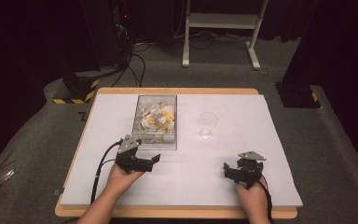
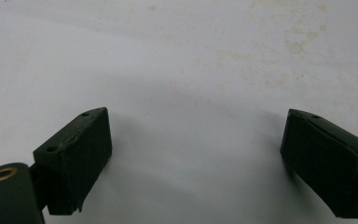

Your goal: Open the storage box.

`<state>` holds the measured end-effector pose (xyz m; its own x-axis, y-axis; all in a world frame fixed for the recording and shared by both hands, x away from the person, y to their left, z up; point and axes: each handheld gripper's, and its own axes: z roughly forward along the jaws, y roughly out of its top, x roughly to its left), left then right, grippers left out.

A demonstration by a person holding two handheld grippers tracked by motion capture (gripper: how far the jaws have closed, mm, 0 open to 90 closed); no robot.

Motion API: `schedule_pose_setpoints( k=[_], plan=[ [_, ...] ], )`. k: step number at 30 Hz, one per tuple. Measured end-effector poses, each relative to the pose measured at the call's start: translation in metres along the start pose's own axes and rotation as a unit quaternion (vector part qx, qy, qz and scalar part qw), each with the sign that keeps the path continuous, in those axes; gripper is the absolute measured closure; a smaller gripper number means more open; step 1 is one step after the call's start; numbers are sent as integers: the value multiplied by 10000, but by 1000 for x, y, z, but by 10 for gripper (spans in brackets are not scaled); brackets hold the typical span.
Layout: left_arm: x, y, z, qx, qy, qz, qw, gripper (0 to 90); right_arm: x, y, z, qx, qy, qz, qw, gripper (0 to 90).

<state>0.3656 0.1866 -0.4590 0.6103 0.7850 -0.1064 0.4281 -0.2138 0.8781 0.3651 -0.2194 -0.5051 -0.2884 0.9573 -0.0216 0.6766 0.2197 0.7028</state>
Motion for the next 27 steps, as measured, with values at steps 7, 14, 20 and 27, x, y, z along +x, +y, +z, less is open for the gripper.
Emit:
schedule_pose_setpoints(
  k=[7,14,20,27],
  plan=[
    [3,0,8,27,40,-44,10000,16,0,0,0,0,1,0,10000,87],
    [5,6,13,104,78,19,9999,17,0,0,0,0,2,-1,10000,87],
    [7,10,16,21,94,-45,9999,27,0,0,0,3,2,6,10000,87],
    [9,10,21,-17,96,-58,9999,36,0,0,0,3,0,6,10000,87]
  ],
)
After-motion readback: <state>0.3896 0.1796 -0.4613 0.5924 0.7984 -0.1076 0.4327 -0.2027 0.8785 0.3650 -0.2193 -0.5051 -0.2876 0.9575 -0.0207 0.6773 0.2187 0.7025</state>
